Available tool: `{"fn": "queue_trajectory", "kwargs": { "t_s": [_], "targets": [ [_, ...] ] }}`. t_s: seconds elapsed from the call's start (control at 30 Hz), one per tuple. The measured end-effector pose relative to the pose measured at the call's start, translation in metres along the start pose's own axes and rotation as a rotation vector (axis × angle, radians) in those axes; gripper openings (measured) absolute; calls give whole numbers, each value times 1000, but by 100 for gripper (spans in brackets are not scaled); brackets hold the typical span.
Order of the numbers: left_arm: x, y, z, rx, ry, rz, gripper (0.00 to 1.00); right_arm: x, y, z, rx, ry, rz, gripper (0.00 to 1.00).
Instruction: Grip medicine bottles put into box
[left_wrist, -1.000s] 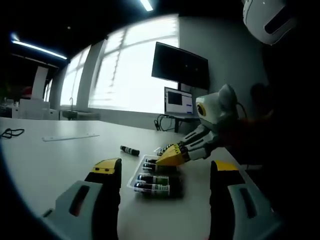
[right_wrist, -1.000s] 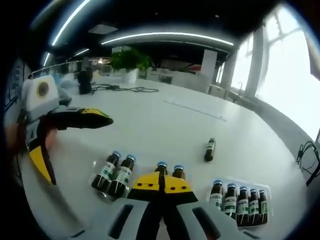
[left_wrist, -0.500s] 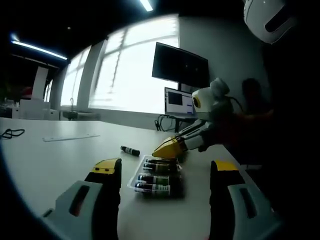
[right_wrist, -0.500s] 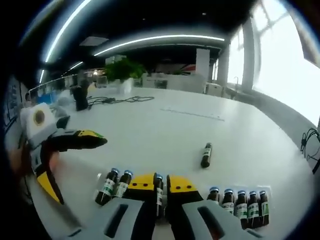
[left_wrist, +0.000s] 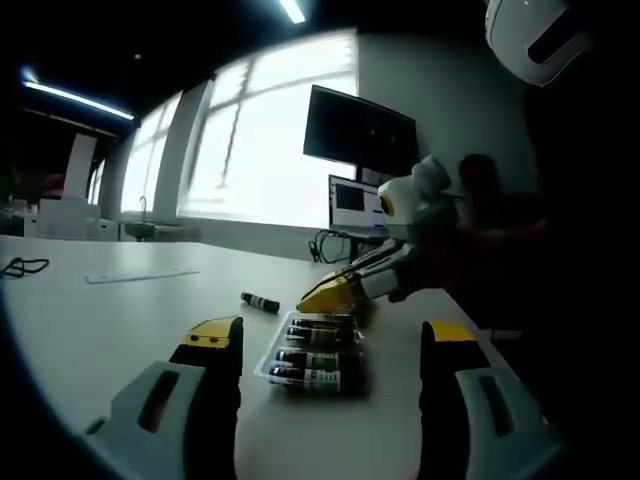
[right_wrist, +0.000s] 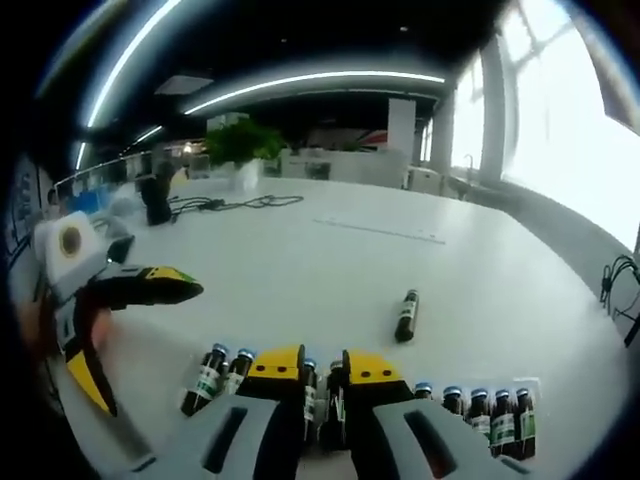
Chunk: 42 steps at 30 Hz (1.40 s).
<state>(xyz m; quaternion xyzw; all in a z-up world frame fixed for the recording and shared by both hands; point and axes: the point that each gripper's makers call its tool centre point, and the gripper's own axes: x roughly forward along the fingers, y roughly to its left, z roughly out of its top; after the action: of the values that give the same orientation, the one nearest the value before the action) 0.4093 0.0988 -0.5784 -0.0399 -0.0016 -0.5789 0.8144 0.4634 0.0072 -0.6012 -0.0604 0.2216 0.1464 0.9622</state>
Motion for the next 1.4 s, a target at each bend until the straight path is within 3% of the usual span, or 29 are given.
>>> {"fn": "queue_trajectory", "kwargs": {
  "t_s": [0.57, 0.93, 1.4],
  "targets": [
    [-1, 2, 1, -1, -3, 12, 64, 23, -44, 39, 13, -28, -73, 13],
    [0, 3, -2, 24, 11, 27, 64, 51, -65, 37, 35, 9, -116, 13],
    [2, 1, 0, 28, 11, 27, 64, 81, -85, 9, 12, 109, -161, 12]
  ]
}}
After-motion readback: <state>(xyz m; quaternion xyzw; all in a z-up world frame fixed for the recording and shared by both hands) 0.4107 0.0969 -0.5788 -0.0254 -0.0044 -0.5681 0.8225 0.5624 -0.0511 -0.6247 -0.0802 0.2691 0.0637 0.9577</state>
